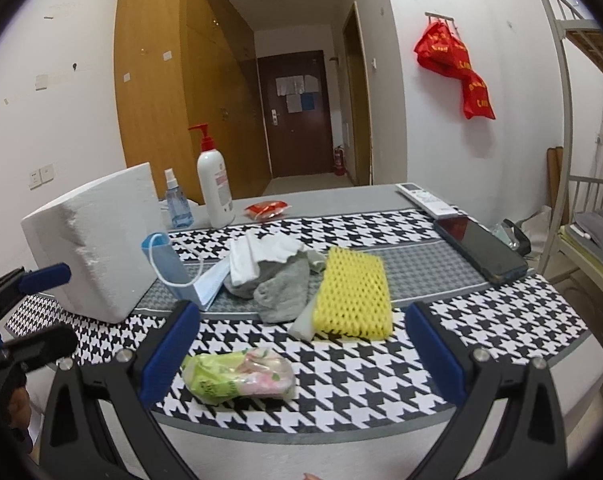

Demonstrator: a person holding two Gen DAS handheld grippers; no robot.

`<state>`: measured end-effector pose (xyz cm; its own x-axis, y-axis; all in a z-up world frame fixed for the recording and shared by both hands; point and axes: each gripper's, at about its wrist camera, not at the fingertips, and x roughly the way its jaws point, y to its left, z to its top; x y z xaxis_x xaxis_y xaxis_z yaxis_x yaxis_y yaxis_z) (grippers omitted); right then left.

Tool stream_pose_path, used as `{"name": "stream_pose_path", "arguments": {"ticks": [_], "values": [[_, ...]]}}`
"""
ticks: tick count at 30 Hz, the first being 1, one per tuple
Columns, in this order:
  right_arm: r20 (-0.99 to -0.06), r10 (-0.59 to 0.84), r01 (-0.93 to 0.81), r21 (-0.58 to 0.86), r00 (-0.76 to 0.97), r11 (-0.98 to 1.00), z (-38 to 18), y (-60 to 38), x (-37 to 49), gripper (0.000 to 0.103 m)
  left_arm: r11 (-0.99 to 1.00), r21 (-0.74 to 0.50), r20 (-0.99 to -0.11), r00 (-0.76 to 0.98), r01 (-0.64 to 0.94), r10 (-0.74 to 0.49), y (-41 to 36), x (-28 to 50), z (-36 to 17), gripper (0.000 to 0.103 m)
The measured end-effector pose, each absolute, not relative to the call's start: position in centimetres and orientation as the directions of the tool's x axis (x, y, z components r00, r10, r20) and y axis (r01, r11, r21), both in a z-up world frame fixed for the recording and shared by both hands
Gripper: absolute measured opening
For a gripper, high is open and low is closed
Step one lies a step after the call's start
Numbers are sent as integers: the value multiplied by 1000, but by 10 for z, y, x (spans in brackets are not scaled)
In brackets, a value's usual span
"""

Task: Organize soft objects
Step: 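Move the left tool to the green snack bag and close on it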

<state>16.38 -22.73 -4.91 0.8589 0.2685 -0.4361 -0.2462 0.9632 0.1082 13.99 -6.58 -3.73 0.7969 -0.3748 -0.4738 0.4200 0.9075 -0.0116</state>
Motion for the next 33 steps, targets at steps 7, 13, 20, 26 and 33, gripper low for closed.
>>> {"name": "stream_pose_path", "arguments": {"ticks": [7, 13, 20, 26, 33], "values": [[-452, 247, -224, 105, 857, 969, -53, -235, 173, 103, 867, -14, -511, 741, 499, -435, -83, 151, -42, 102], [-469, 238, -217, 100, 851, 971, -57, -237, 183, 103, 844, -5, -547, 705, 537, -452, -91, 161, -44, 102], [-487, 224, -203, 98, 844, 974, -60, -243, 193, 103, 809, -7, -610, 639, 588, -470, -99, 173, -53, 102], [-506, 212, -189, 98, 836, 977, -64, -253, 200, 103, 783, 49, -669, 603, 620, -435, -112, 180, -67, 102], [-540, 200, -177, 95, 818, 980, -71, -257, 211, 103, 732, 59, -695, 554, 679, -458, -123, 193, -78, 102]]}}
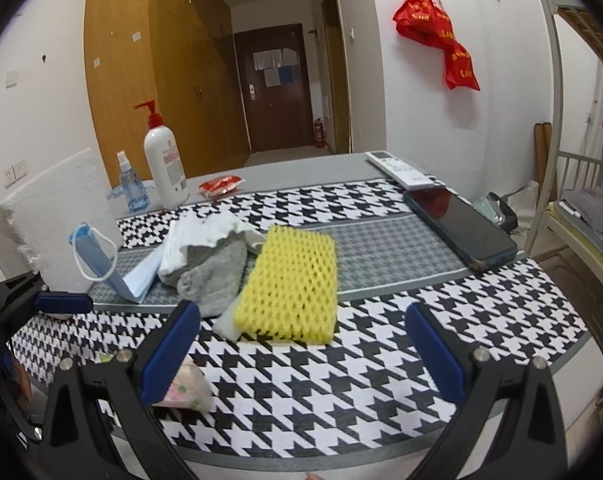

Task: Organize soft objects
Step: 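Move the left tool to the green snack bag and close on it, then grasp the yellow foam mesh sleeve with the right tool while the left holds the bag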

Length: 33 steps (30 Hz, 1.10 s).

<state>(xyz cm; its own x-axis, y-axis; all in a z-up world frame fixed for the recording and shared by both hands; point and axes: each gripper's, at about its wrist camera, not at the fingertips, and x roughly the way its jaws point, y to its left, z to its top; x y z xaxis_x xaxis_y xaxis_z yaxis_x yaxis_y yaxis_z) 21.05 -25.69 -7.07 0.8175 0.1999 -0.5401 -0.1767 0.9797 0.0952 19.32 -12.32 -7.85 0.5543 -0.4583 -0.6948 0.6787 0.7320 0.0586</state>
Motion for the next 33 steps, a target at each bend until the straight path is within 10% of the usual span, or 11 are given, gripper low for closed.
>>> {"name": "stream_pose_path", "arguments": {"ticks": [33], "values": [[-687, 158, -218, 0, 709, 976, -78, -236, 255, 100, 673, -118, -750, 378, 730, -543, -121, 213, -94, 32]]}}
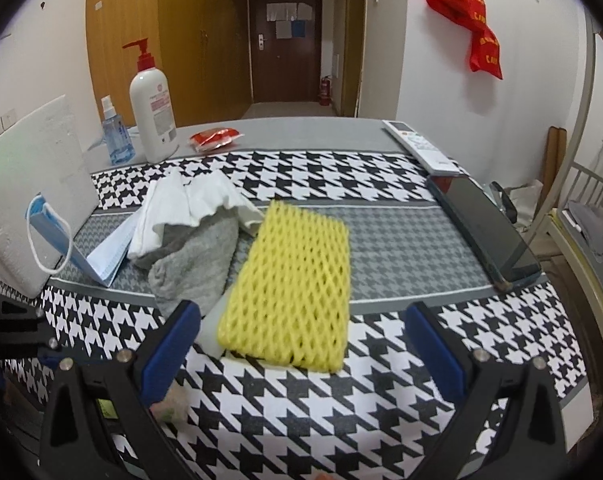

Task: Organize soft objects
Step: 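Grasp the yellow foam mesh sleeve with the right tool while the left holds the bag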

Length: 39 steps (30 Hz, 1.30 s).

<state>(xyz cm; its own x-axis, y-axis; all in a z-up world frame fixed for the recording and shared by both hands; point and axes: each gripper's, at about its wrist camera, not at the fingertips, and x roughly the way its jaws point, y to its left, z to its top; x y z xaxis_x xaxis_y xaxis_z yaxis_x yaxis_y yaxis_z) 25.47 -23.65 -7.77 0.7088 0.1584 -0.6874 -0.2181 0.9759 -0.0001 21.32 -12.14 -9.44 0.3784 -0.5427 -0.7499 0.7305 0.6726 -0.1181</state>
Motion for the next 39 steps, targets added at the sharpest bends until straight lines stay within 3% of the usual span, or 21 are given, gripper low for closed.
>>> {"name": "stream_pose_path", "arguments": {"ticks": [6, 11, 15, 21, 39], "values": [[-728, 173, -224, 28, 664, 974, -87, -237, 267, 78, 673, -146, -720, 389, 725, -575, -115, 213, -88, 32], [-735, 199, -235, 55, 648, 970, -88, -236, 268, 66, 676, -144, -708, 403, 723, -581, -113, 210, -85, 32], [-731, 220, -221, 97, 645, 970, -85, -242, 267, 36, 683, -160, -694, 411, 712, -591, -109, 210, -83, 32], [-726, 226, -197, 126, 649, 972, -87, -251, 267, 13, 693, -165, -689, 420, 702, -590, -105, 210, -83, 32], [-639, 212, -152, 149, 740, 977, -62, -253, 232, 11, 715, -105, -637, 505, 691, -582, -99, 190, -67, 31]]}}
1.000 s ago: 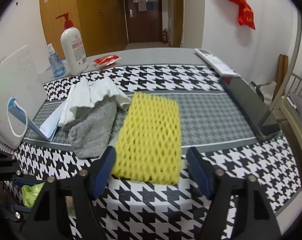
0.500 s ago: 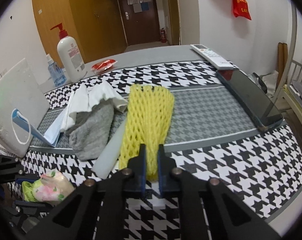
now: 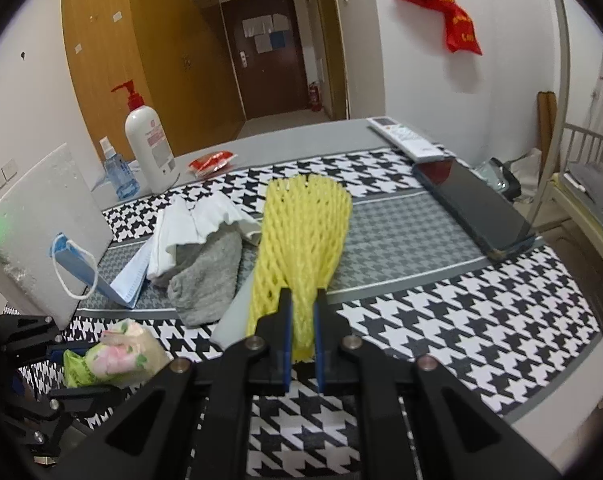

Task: Organize soft objects
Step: 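Grasp the yellow foam mesh sleeve with the right tool while the left holds the bag, then carry the green bag with the left tool over the white foam box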

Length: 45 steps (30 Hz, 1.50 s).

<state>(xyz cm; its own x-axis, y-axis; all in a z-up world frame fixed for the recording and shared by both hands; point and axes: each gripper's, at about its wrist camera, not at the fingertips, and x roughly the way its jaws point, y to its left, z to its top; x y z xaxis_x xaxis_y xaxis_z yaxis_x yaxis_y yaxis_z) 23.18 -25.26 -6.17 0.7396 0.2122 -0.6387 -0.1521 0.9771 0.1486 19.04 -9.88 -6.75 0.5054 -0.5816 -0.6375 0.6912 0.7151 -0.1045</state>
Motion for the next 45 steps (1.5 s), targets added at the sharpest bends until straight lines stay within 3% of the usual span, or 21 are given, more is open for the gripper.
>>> {"name": "stream_pose_path", "arguments": {"ticks": [23, 45], "values": [[-523, 196, -156, 120, 830, 980, -19, -245, 188, 11, 775, -78, -528, 633, 627, -566, -79, 161, -24, 31], [-407, 243, -216, 112, 881, 970, 15, -224, 163, 11, 875, -13, -361, 814, 483, -455, -42, 133, 25, 31]]}}
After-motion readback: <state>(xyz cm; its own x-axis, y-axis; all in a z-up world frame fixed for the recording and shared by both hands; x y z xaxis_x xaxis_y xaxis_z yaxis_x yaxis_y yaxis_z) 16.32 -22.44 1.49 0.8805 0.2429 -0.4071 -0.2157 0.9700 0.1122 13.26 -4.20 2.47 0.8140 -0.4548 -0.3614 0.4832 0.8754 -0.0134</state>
